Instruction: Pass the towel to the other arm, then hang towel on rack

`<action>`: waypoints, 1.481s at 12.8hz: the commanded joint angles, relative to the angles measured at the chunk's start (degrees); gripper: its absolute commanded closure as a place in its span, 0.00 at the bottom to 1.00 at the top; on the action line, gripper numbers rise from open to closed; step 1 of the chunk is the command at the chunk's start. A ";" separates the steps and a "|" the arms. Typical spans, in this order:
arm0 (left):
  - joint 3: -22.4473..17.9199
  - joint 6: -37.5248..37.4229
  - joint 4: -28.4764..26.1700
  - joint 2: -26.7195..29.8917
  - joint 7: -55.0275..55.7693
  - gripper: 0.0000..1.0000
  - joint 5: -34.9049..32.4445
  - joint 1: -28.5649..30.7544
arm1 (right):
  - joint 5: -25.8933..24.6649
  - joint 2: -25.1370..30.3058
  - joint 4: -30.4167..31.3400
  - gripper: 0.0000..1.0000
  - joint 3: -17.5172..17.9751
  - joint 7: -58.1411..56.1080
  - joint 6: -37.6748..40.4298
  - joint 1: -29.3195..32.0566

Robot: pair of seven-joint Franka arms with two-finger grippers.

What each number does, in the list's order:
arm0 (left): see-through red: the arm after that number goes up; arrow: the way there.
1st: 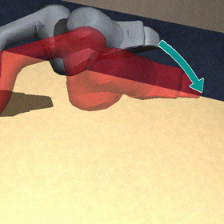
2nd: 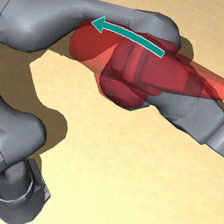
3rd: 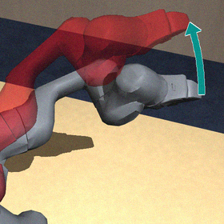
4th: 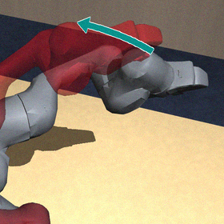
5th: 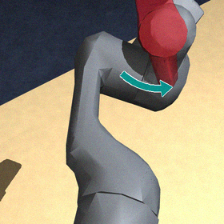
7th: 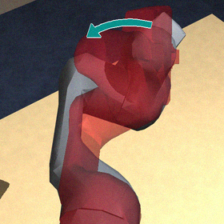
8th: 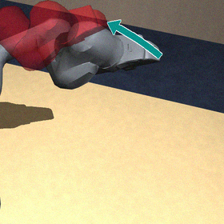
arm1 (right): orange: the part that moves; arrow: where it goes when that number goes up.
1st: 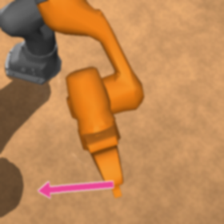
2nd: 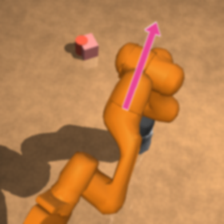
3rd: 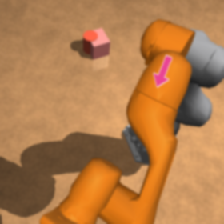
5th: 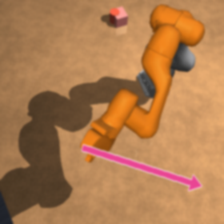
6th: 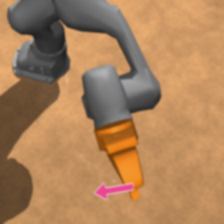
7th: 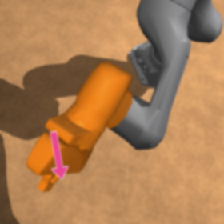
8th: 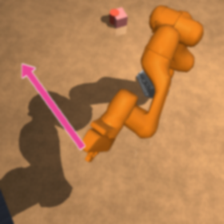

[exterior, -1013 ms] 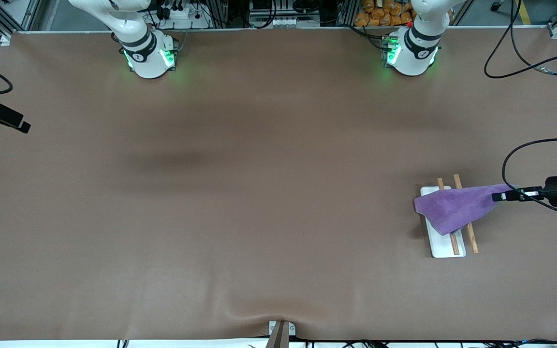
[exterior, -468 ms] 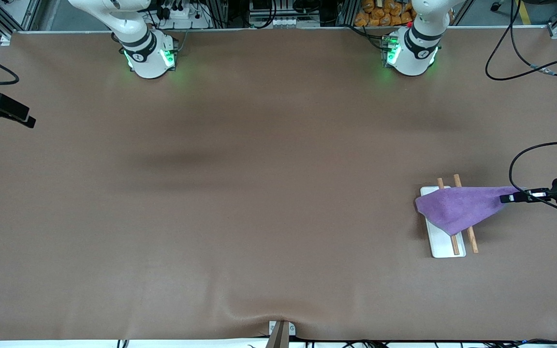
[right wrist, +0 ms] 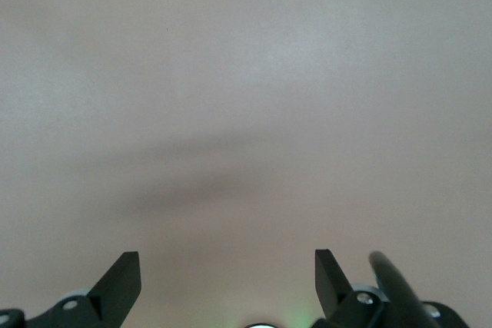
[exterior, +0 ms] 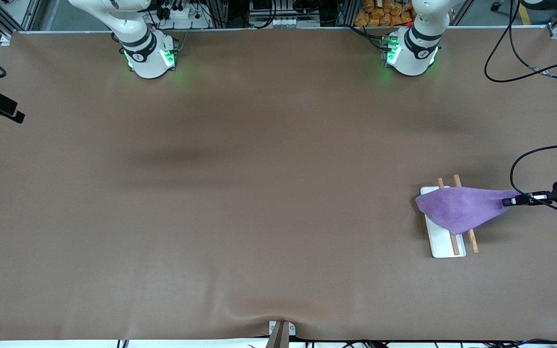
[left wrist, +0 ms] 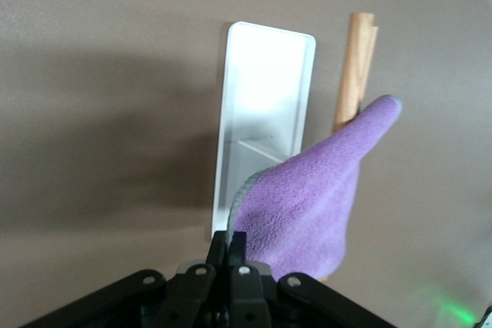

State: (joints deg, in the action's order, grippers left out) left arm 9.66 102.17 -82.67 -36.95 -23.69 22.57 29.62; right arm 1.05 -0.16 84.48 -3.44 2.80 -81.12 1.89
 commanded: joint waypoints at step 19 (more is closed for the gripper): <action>6.50 -9.26 0.85 23.22 22.06 0.00 -17.12 -6.59 | -0.70 0.60 -0.20 0.00 0.45 -0.61 1.76 0.58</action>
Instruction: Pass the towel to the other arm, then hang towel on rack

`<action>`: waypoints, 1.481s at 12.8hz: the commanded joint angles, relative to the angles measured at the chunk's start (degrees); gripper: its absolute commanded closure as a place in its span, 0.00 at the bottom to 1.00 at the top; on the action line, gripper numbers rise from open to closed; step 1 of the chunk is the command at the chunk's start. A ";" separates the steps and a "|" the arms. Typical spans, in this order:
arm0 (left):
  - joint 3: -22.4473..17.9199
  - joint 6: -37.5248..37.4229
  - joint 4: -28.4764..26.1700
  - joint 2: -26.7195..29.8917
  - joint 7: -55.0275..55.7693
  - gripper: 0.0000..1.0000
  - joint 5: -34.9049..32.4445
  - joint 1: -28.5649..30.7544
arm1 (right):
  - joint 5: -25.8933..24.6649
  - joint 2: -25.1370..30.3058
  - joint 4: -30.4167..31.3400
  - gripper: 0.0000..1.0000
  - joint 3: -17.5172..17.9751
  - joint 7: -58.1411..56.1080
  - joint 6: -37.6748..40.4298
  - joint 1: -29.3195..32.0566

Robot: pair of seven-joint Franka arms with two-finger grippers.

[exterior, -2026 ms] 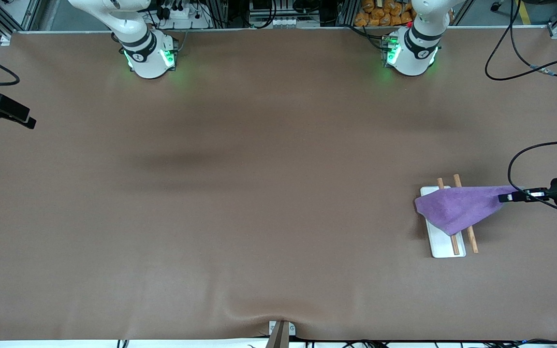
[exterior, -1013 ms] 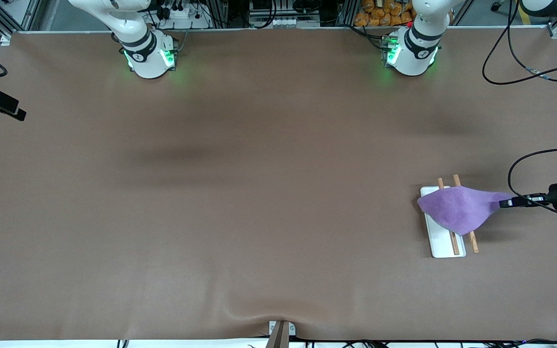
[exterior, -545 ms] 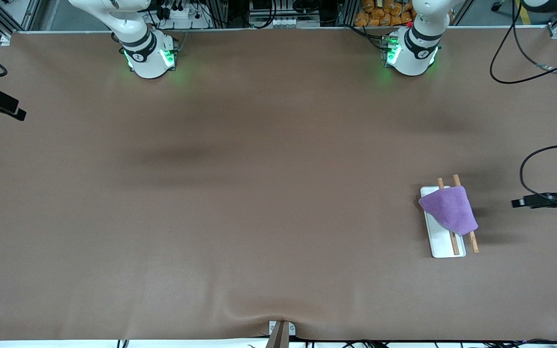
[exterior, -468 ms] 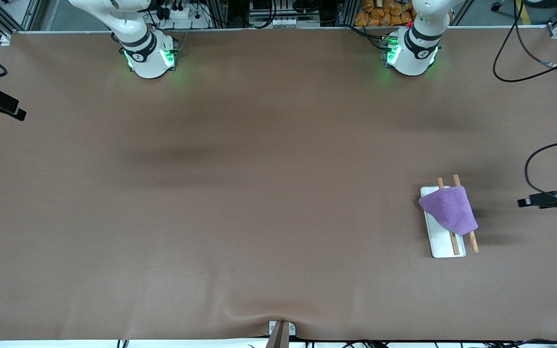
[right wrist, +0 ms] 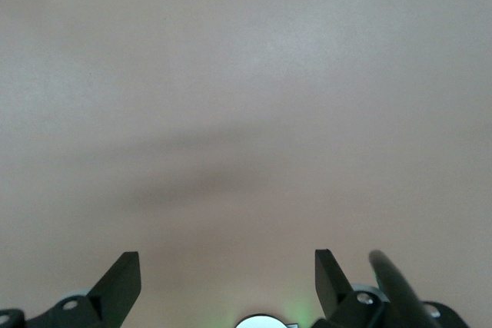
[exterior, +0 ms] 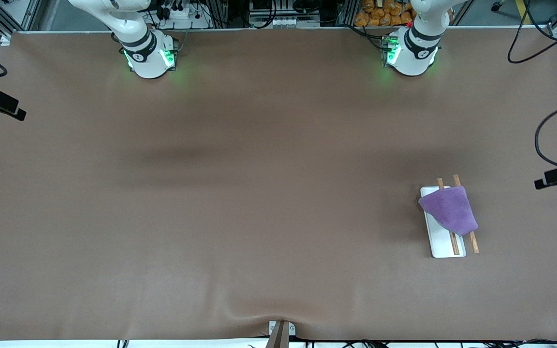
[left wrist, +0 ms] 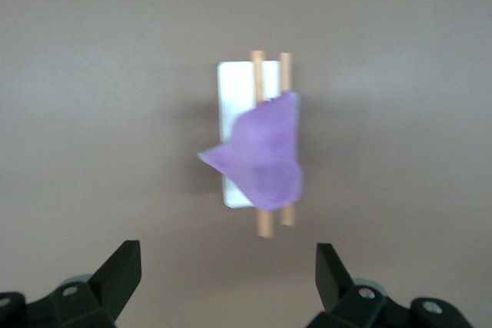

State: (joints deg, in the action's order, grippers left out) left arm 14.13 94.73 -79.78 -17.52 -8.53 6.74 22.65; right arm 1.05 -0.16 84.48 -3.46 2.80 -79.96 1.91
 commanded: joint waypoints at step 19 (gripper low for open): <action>-6.48 -7.45 -8.82 18.58 12.66 0.00 -8.42 -16.85 | -0.69 0.69 -0.19 0.00 0.47 -0.51 1.12 0.47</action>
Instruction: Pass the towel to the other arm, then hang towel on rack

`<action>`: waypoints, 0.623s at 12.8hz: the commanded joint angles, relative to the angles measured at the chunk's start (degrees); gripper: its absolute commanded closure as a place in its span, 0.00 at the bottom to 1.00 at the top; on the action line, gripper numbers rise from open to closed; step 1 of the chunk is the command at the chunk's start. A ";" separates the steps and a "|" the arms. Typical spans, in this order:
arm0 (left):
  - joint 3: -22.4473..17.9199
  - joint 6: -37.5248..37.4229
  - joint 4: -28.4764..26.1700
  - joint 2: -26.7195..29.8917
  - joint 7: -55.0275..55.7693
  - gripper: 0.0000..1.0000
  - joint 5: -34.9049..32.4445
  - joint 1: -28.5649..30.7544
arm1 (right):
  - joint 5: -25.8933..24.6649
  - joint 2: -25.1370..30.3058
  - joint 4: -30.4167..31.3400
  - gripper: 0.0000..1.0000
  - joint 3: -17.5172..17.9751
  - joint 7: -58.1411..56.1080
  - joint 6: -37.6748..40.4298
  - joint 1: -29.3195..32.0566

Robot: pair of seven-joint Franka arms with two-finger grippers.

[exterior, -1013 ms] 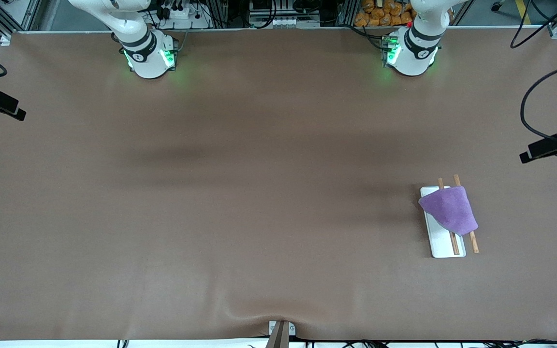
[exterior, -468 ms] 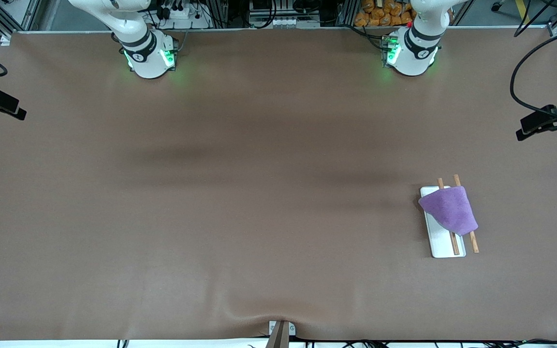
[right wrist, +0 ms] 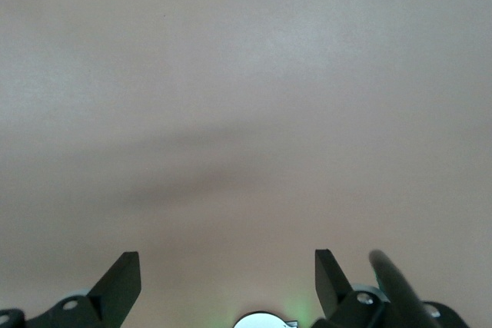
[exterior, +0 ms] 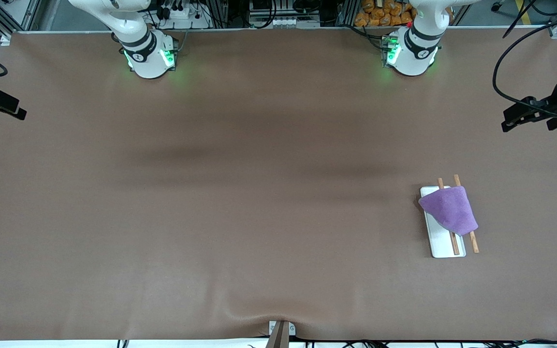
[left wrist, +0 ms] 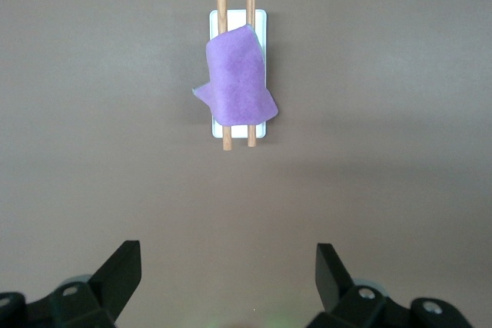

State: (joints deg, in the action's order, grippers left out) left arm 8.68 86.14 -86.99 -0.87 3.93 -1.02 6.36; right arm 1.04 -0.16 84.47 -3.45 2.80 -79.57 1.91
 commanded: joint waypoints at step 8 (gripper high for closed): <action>-0.60 -1.94 1.47 1.22 0.38 0.00 -0.48 -0.65 | -0.69 0.60 -0.19 0.00 0.46 -0.42 0.73 0.56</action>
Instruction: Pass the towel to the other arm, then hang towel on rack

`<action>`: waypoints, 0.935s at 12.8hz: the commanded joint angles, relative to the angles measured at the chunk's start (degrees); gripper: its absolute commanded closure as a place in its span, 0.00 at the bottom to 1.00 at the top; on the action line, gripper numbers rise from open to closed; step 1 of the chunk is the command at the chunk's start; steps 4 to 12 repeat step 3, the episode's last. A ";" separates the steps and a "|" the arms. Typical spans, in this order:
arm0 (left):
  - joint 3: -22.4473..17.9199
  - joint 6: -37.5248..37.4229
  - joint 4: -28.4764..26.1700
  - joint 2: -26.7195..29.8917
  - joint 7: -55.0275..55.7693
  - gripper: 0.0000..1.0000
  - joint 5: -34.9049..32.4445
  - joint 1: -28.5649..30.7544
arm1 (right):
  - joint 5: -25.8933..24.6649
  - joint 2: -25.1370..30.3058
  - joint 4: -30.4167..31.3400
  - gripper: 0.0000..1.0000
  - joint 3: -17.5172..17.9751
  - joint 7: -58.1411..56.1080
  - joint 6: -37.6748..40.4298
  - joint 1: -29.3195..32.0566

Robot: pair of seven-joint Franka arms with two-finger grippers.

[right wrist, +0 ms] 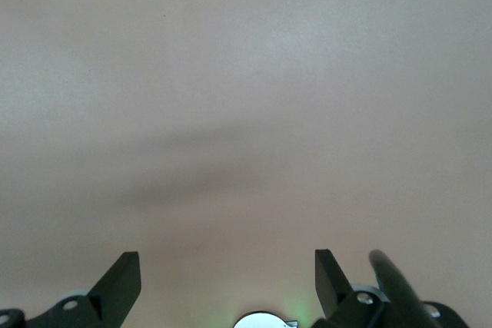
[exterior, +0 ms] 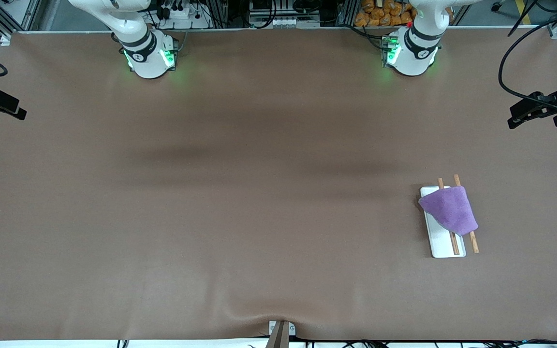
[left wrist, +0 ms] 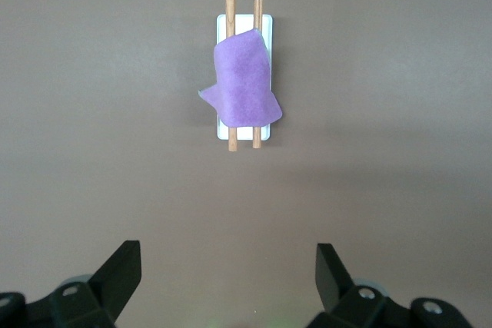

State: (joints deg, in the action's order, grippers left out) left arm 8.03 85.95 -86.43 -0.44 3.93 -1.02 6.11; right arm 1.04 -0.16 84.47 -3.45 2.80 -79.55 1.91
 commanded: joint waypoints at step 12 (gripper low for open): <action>-0.30 -3.77 2.50 0.70 0.38 0.00 -0.56 -0.31 | -0.69 0.51 -0.19 0.00 0.46 -0.43 0.71 0.47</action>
